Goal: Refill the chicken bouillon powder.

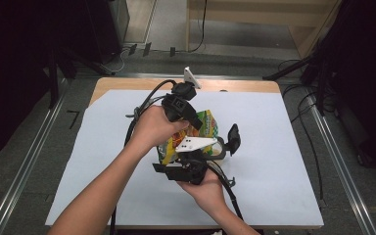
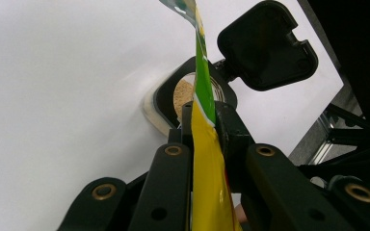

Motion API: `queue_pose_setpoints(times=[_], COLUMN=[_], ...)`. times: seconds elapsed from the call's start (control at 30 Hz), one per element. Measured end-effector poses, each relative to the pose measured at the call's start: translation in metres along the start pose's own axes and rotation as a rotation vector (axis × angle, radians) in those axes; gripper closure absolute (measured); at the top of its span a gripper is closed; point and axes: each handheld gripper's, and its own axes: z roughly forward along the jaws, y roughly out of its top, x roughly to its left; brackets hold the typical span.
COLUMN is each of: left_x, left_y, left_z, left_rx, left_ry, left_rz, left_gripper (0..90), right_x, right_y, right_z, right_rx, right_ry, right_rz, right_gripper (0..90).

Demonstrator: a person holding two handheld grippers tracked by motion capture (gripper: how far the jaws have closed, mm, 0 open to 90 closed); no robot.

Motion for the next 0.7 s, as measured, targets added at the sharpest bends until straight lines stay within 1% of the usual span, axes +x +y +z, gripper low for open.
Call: queue_pose_setpoints(times=[0.2,0.63,0.7], left_x=[-0.0006,-0.0018,-0.0021], left_y=[0.0010,0.0021,0.0023], left_z=[-0.0001,-0.0006,-0.0007], left_rx=[0.006,0.002,0.002], left_ry=[0.001,0.002,0.003], left_rz=[0.004,0.003,0.004], left_gripper=[84.7,84.7,84.7], right_x=[-0.0002,-0.0002,-0.0001], right_y=[0.0001,0.0011,0.0012], right_z=[-0.0005,-0.0016,-0.0015], right_rx=[-0.002,-0.001,-0.004], right_ry=[0.001,0.000,-0.001], right_rz=[0.004,0.004,-0.004], right_gripper=[63.2,63.0,62.8])
